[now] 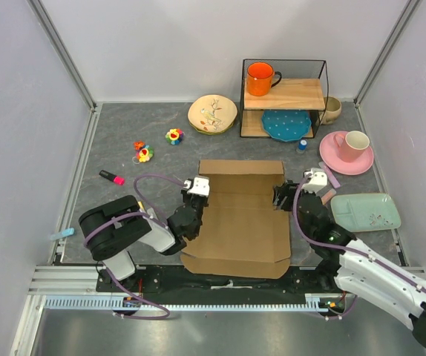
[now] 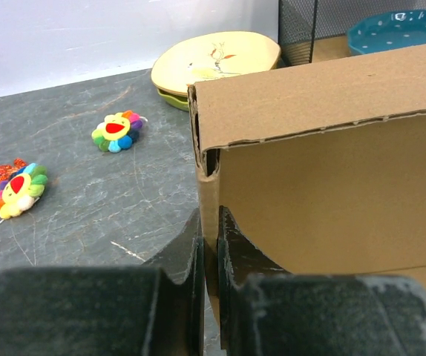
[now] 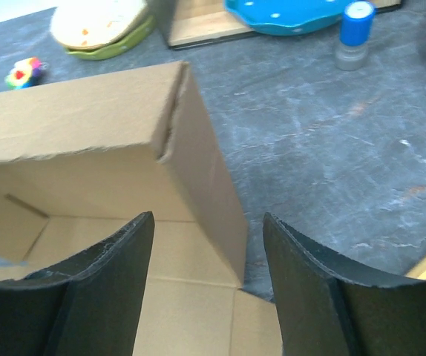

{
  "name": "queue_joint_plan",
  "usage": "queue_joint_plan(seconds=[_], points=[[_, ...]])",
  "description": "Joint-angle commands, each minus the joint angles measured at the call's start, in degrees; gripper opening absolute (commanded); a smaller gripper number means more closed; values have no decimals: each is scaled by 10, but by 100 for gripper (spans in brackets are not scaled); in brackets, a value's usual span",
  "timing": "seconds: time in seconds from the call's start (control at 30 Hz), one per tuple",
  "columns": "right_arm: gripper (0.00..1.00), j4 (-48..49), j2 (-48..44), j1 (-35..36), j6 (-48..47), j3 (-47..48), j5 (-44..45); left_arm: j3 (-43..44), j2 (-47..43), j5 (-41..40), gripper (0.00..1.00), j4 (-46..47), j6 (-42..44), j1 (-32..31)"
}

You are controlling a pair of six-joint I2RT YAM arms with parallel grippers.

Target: Fold the paper box

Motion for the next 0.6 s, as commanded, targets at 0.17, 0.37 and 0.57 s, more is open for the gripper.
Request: queue_joint_plan(seconds=[0.17,0.37,0.57], points=[[77,-17,-104,-1,-39,41,-132,21,35,-71,2,66,71,-2],[81,-33,-149,-1,-18,64,-140,25,47,-82,2,70,71,-2],[84,-40,-117,-1,6,109,-112,23,54,-86,2,75,67,-2]])
